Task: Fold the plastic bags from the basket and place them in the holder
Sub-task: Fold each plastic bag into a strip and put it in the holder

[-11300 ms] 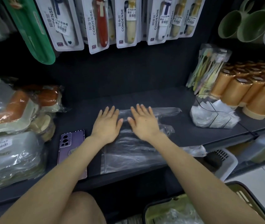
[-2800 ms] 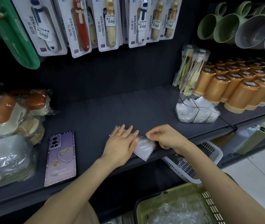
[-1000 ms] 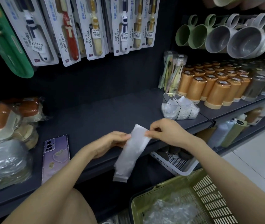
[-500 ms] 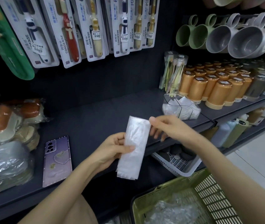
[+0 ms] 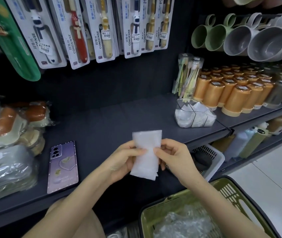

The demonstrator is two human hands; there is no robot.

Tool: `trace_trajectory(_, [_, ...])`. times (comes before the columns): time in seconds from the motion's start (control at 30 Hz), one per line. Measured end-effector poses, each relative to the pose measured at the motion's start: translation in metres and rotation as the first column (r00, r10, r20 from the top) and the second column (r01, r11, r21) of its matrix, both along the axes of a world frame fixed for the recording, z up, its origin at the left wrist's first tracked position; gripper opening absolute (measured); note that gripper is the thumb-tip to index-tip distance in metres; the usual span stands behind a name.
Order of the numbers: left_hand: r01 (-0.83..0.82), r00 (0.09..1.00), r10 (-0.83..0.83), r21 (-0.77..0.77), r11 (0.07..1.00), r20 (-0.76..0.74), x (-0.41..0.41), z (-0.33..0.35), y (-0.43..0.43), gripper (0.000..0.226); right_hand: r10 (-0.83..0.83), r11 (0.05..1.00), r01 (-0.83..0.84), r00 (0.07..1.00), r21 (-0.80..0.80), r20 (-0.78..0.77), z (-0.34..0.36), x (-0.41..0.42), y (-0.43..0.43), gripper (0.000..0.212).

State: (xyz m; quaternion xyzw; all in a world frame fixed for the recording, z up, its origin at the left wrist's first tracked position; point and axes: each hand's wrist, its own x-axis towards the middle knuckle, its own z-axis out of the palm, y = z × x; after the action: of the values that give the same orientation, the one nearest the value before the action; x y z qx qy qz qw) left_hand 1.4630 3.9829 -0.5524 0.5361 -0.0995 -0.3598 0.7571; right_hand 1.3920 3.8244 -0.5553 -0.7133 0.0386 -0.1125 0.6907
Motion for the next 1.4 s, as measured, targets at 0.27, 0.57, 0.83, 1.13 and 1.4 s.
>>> trace_trajectory(0.27, [0.195,0.972,-0.216,0.19,0.962,0.092,0.014,0.018,-0.005,0.037,0.098,0.824,0.172,0.895,-0.54,0.436,-0.008,0.007,-0.033,0.024])
trace_trajectory(0.57, [0.0,0.783,-0.239,0.384,0.923,0.574,0.032,0.02,-0.063,0.039,-0.028,0.988,0.017,0.997,-0.156,-0.068,0.013,0.01,-0.077,0.023])
trace_trajectory(0.83, [-0.083,0.79,-0.161,0.363,0.928,0.591,0.079,0.008,-0.117,0.048,-0.271,0.919,0.26,0.963,-0.295,0.004,0.014,0.02,-0.138,0.016])
trace_trajectory(1.13, [-0.073,0.684,-0.405,0.609,0.79,0.607,0.143,0.001,-0.194,0.117,-0.29,0.892,0.259,0.957,-0.371,-0.028,0.023,0.046,-0.196,0.006])
trace_trajectory(1.4, [-0.076,0.654,-0.295,0.449,0.89,0.696,0.127,-0.009,-0.19,0.108,-0.23,0.918,0.195,0.971,-0.345,-0.064,0.042,0.07,-0.202,0.007])
